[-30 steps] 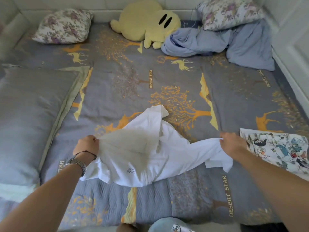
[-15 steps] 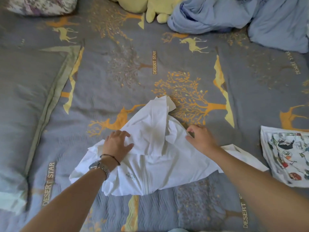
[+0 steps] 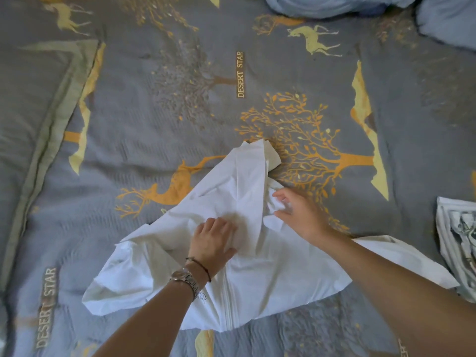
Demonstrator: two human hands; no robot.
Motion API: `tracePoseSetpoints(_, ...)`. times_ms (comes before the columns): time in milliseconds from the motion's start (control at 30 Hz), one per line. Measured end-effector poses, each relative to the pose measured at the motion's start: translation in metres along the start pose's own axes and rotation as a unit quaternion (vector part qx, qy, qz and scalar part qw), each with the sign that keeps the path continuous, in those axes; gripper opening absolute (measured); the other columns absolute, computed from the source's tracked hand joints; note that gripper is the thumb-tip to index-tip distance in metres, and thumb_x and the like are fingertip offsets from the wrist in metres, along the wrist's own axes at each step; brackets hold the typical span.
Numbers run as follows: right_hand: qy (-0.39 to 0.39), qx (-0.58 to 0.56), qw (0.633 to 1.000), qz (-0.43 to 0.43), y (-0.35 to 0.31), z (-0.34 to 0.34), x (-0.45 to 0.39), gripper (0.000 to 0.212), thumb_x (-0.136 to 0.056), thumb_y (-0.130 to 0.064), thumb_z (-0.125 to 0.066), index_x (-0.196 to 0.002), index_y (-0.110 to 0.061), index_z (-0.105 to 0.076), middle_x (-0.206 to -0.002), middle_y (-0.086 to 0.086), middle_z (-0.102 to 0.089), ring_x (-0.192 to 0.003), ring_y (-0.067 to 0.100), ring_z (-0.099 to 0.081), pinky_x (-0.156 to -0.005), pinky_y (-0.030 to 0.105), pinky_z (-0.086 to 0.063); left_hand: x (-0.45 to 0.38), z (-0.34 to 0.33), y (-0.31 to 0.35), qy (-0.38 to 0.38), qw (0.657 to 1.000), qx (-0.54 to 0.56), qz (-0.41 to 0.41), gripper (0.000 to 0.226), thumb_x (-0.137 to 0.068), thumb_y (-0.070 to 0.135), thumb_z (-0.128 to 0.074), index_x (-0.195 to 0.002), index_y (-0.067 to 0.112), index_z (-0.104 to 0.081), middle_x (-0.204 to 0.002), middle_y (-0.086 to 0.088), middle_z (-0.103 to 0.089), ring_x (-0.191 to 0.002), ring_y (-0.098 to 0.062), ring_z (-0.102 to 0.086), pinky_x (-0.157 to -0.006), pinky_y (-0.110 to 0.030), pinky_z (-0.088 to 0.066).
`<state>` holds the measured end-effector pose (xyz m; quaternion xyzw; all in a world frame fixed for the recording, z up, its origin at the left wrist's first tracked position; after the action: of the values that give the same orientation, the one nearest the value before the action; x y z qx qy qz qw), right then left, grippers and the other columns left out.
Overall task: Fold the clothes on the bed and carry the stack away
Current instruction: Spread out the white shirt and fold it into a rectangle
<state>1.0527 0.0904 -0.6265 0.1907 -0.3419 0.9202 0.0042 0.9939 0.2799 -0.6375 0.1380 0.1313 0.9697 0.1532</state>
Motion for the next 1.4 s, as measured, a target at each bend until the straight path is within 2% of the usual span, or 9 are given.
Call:
tracePoseSetpoints(167, -0.003, -0.016, 1.0, 0.019, -0.001, -0.001, -0.009, 0.035, -0.077, -0.008, -0.069, -0.109, -0.018, -0.062, -0.102, 0.001, -0.064, -0.096, 0.019, -0.061, -0.086, 0.039, -0.049, 0.001, 0.006, 0.003, 0.06, 0.997, 0.027, -0.05, 0.018, -0.069, 0.03, -0.062, -0.083, 0.022, -0.071, -0.077, 0.007, -0.069, -0.072, -0.017, -0.068, -0.061, -0.023, -0.051)
tracePoseSetpoints(300, -0.012, -0.022, 1.0, 0.018, -0.005, 0.006, -0.018, 0.034, -0.078, -0.003, -0.066, -0.11, -0.015, -0.062, -0.1, 0.004, -0.063, -0.093, 0.02, -0.06, -0.085, 0.041, -0.049, -0.006, 0.025, -0.017, 0.088, 0.983, 0.155, 0.036, 0.026, -0.086, 0.027, -0.039, -0.093, 0.018, -0.063, -0.085, -0.002, -0.07, -0.072, -0.025, -0.068, -0.058, -0.029, -0.051)
tracePoseSetpoints(467, 0.009, -0.03, 0.999, 0.013, -0.018, 0.029, -0.043, 0.032, -0.08, -0.009, -0.068, -0.11, -0.016, -0.062, -0.1, 0.003, -0.064, -0.093, 0.019, -0.06, -0.083, 0.036, -0.049, -0.029, 0.062, -0.079, 0.184, 0.919, 0.294, 0.189, 0.017, -0.095, 0.014, -0.046, -0.108, 0.005, -0.054, -0.099, -0.014, -0.065, -0.091, -0.033, -0.061, -0.064, -0.025, -0.03)
tracePoseSetpoints(633, 0.035, -0.023, 0.999, 0.028, -0.04, 0.045, -0.076, 0.031, -0.081, -0.011, -0.068, -0.111, -0.016, -0.061, -0.106, 0.003, -0.063, -0.097, 0.017, -0.058, -0.084, 0.034, -0.048, -0.061, 0.111, -0.134, 0.259, 0.895, 0.291, 0.218, 0.015, -0.095, 0.015, -0.048, -0.105, 0.008, -0.056, -0.086, -0.001, -0.059, -0.079, -0.019, -0.054, -0.062, -0.021, -0.029)
tracePoseSetpoints(733, 0.039, -0.018, 0.999, 0.034, -0.051, 0.046, -0.099, 0.033, -0.081, -0.01, -0.067, -0.113, -0.014, -0.06, -0.111, 0.004, -0.062, -0.103, 0.019, -0.056, -0.087, 0.031, -0.044, -0.079, 0.127, -0.177, 0.282, 0.868, 0.303, 0.273, 0.017, -0.094, 0.018, -0.047, -0.106, 0.011, -0.057, -0.088, -0.004, -0.062, -0.083, -0.024, -0.056, -0.066, -0.027, -0.036)
tracePoseSetpoints(867, 0.057, -0.017, 0.998, 0.035, -0.059, 0.041, -0.127, 0.035, -0.081, -0.012, -0.068, -0.115, -0.015, -0.06, -0.115, 0.003, -0.062, -0.106, 0.019, -0.056, -0.09, 0.035, -0.045, -0.095, 0.127, -0.236, 0.274, 0.842, 0.301, 0.354, 0.022, -0.094, 0.023, -0.046, -0.108, 0.009, -0.057, -0.099, -0.019, -0.065, -0.095, -0.037, -0.059, -0.083, -0.045, -0.049)
tracePoseSetpoints(1067, 0.056, -0.018, 0.998, 0.028, -0.061, 0.025, -0.157, 0.035, -0.08, -0.015, -0.07, -0.113, -0.015, -0.06, -0.114, 0.001, -0.06, -0.107, 0.018, -0.052, -0.089, 0.031, -0.042, -0.097, 0.1, -0.284, 0.214, 0.823, 0.279, 0.447, 0.03, -0.096, 0.025, -0.041, -0.113, 0.006, -0.057, -0.108, -0.023, -0.062, -0.103, -0.039, -0.054, -0.079, -0.037, -0.039)
tracePoseSetpoints(1267, 0.026, -0.065, 0.995, -0.073, -0.024, 0.012, -0.159, 0.045, -0.077, -0.023, -0.075, -0.116, -0.011, -0.057, -0.109, 0.005, -0.062, -0.1, 0.022, -0.058, -0.089, 0.043, -0.047, -0.096, 0.069, -0.286, 0.137, 0.806, 0.325, 0.476, 0.047, -0.075, 0.049, -0.067, -0.111, 0.021, -0.058, -0.102, 0.0, -0.063, -0.1, -0.026, -0.057, -0.085, -0.035, -0.046)
tracePoseSetpoints(1400, -0.05, -0.131, 0.985, -0.1, -0.004, 0.006, -0.149, 0.022, -0.074, -0.023, -0.078, -0.085, -0.015, -0.061, -0.077, -0.003, -0.06, -0.072, 0.015, -0.054, -0.064, 0.022, -0.044, -0.107, 0.075, -0.287, 0.152, 0.816, 0.306, 0.466, 0.04, -0.071, 0.043, -0.074, -0.1, 0.019, -0.062, -0.089, 0.0, -0.061, -0.085, -0.02, -0.054, -0.073, -0.031, -0.043)
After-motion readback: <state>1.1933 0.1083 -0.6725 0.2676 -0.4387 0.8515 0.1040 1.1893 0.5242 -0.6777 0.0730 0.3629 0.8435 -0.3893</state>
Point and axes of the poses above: each hand's wrist, its own x-axis away from the middle knuckle, its own z-axis out of the back of the hand, y = z × x, the point moved 8 cm from there along -x, towards the middle knuckle
